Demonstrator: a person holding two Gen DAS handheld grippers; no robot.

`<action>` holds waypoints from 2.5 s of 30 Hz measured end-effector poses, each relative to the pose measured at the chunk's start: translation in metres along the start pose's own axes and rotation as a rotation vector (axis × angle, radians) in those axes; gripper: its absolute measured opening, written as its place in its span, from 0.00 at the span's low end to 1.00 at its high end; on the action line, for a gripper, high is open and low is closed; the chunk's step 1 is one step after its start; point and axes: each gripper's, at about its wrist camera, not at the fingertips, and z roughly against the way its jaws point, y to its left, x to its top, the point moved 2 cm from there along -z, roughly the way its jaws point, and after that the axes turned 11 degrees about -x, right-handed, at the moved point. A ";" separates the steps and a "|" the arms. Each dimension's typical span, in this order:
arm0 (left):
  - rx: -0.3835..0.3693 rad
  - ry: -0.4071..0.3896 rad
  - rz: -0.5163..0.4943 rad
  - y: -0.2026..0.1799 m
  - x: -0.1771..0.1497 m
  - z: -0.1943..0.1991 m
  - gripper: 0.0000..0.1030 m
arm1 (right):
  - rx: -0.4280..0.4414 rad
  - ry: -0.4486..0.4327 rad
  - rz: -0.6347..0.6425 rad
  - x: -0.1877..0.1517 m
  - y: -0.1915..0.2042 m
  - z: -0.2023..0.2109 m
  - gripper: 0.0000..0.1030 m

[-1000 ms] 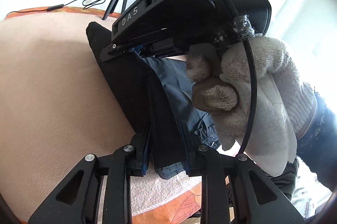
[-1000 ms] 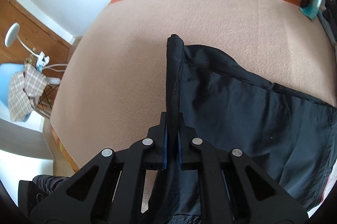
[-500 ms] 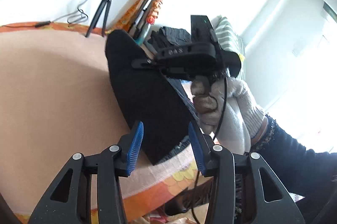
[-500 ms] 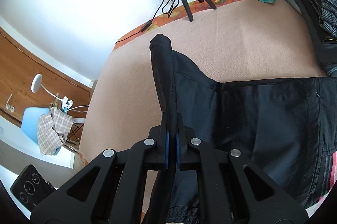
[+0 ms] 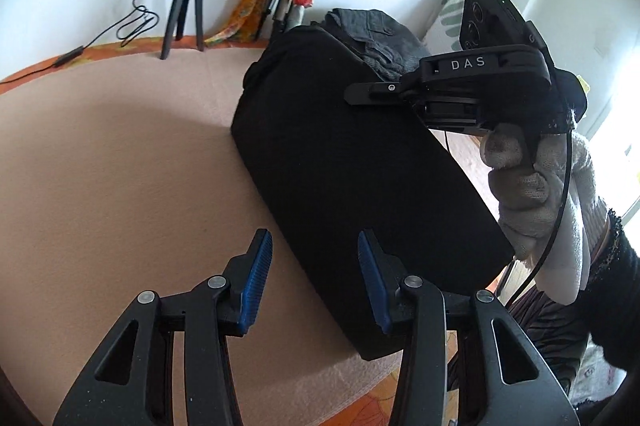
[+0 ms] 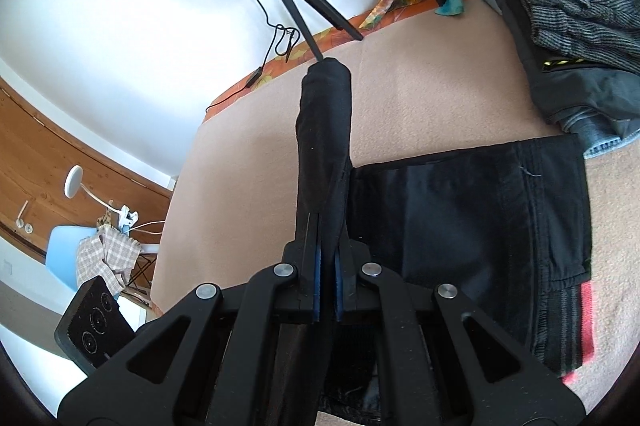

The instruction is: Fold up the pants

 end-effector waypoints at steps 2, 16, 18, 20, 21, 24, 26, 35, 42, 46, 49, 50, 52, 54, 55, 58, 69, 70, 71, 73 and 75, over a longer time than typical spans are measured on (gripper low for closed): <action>-0.023 0.014 -0.022 -0.009 0.003 -0.011 0.42 | -0.010 -0.005 -0.020 0.000 -0.015 0.006 0.05; -0.151 0.101 -0.064 -0.046 0.008 -0.067 0.42 | -0.074 -0.014 -0.054 0.014 -0.083 0.015 0.05; -0.161 0.111 -0.065 -0.051 0.005 -0.072 0.42 | -0.089 -0.010 -0.043 0.017 -0.088 0.012 0.05; -0.161 0.131 -0.075 -0.056 0.001 -0.081 0.42 | -0.103 -0.004 -0.033 0.019 -0.092 0.008 0.05; -0.161 0.139 -0.080 -0.059 -0.001 -0.084 0.42 | -0.109 0.000 -0.035 0.021 -0.094 0.005 0.05; -0.160 0.152 -0.102 -0.066 -0.003 -0.094 0.42 | -0.141 0.010 -0.027 0.023 -0.102 -0.002 0.05; -0.165 0.158 -0.109 -0.069 -0.004 -0.098 0.42 | -0.163 0.014 -0.016 0.023 -0.107 -0.005 0.05; -0.150 0.171 -0.145 -0.078 -0.009 -0.110 0.42 | -0.273 0.031 0.044 0.015 -0.112 -0.011 0.07; -0.156 0.179 -0.076 -0.077 -0.001 -0.101 0.46 | -0.314 -0.002 0.038 0.009 -0.112 0.026 0.38; -0.173 0.138 -0.054 -0.077 0.007 -0.083 0.46 | -0.273 -0.012 0.024 -0.003 -0.117 0.043 0.51; -0.152 0.105 -0.071 -0.072 0.010 -0.070 0.49 | -0.219 -0.011 0.032 -0.013 -0.117 0.048 0.62; -0.136 0.097 -0.073 -0.068 0.010 -0.066 0.49 | -0.212 -0.005 0.040 -0.016 -0.117 0.047 0.65; -0.117 0.086 -0.045 -0.055 0.013 -0.061 0.49 | -0.212 0.015 0.070 -0.024 -0.117 0.043 0.65; -0.108 0.070 0.009 -0.038 0.016 -0.057 0.49 | -0.239 0.031 0.096 -0.031 -0.117 0.035 0.65; -0.104 0.062 0.040 -0.029 0.017 -0.055 0.49 | -0.241 0.033 0.097 -0.032 -0.119 0.033 0.65; -0.121 0.048 0.175 -0.001 0.023 -0.052 0.51 | -0.197 0.078 0.053 -0.031 -0.131 0.020 0.65; -0.185 0.087 0.403 0.038 0.017 -0.070 0.53 | -0.061 0.106 -0.003 -0.025 -0.153 0.008 0.67; -0.188 0.091 0.416 0.040 0.016 -0.073 0.53 | -0.053 0.102 0.002 -0.025 -0.153 0.007 0.67; -0.189 0.094 0.426 0.042 0.016 -0.075 0.53 | -0.045 0.098 0.007 -0.025 -0.153 0.007 0.67; -0.194 0.098 0.435 0.046 0.014 -0.079 0.53 | -0.012 0.107 0.032 -0.025 -0.153 0.006 0.67; -0.198 0.089 0.437 0.045 0.015 -0.080 0.53 | 0.006 0.114 0.051 -0.025 -0.155 0.006 0.62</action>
